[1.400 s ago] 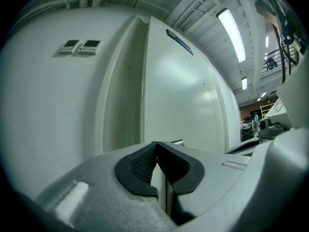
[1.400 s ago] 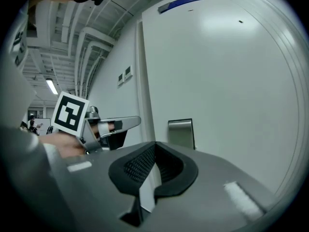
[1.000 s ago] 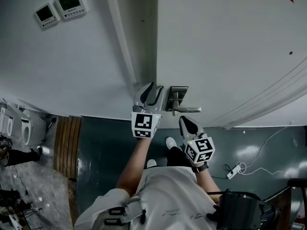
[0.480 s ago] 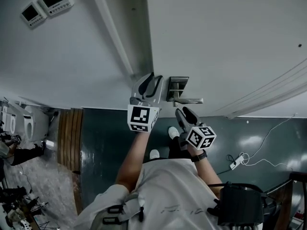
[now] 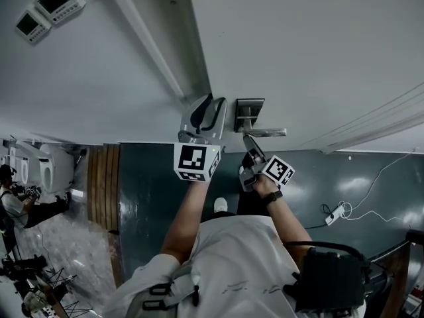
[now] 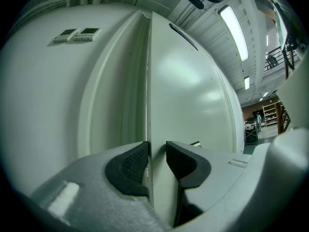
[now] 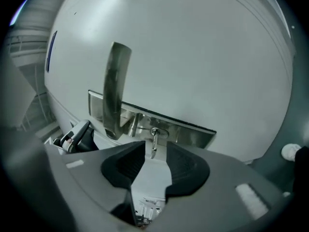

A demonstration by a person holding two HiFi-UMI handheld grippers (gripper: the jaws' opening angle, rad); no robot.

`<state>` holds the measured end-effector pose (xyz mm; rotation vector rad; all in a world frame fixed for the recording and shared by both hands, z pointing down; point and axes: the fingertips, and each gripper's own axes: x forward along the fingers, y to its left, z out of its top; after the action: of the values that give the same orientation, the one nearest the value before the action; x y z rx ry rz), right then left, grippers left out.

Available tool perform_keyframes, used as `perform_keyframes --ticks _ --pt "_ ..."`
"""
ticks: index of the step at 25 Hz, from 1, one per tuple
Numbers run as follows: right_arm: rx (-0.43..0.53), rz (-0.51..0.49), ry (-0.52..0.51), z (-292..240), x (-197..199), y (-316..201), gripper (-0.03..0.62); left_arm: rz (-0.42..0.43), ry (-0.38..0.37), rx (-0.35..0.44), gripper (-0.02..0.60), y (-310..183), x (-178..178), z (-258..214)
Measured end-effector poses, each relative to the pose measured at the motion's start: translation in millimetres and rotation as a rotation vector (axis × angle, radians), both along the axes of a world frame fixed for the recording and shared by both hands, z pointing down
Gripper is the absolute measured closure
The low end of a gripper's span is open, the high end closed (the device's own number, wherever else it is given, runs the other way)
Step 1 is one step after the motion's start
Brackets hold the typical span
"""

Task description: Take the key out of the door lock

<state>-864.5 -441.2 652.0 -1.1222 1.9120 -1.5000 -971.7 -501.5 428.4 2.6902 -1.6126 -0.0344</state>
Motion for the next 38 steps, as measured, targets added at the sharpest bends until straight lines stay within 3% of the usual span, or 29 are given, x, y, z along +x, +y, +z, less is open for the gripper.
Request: perform_keyframes --ticks 3,6,10,14,20,24,27,30,32,35,38 --pt "-0.036 0.025 -0.048 9.0 -0.2 -4.1 0.496 -0.003 0.003 0.005 0.459 0.4 -0.1 -0.8" --pt "-0.006 0.025 -0.169 5.7 -4.2 -8.1 0.564 -0.006 0.002 0.005 0.459 0.6 -0.7 -0.7" --pt "-0.032 0.081 -0.287 5.4 -3.6 -7.4 0.568 -0.014 -0.023 0.011 0.456 -0.2 -0.2 0.1" --pt "-0.065 0.091 -0.280 3.6 -2.5 0.8 0.569 -0.012 -0.019 -0.021 0.454 -0.5 0.7 1.9" --pt "-0.151 0.135 -0.351 27.8 6.4 75.8 0.569 -0.021 -0.011 -0.055 0.463 -4.0 -0.2 3.0" --pt "-0.079 0.158 -0.154 11.9 38.5 106.6 0.569 -0.015 0.031 -0.061 0.549 12.8 -11.2 -0.6" --pt "0.011 0.203 0.036 -26.8 68.4 122.1 0.569 0.021 0.053 -0.053 0.552 43.3 -9.3 -3.9" --pt "0.136 0.190 0.292 -71.3 86.5 135.4 0.569 0.073 0.033 -0.070 0.554 78.9 1.4 4.9" --pt "0.166 0.161 0.453 -90.5 91.5 141.8 0.569 0.111 0.033 -0.092 0.581 101.3 10.2 12.9" --pt "0.209 0.129 0.576 -118.2 91.3 144.9 0.569 0.129 0.075 -0.112 0.581 132.1 21.9 14.9" --pt "0.337 0.096 0.654 -158.0 84.1 141.5 0.569 0.122 0.072 -0.051 0.581 154.6 36.6 -0.8"
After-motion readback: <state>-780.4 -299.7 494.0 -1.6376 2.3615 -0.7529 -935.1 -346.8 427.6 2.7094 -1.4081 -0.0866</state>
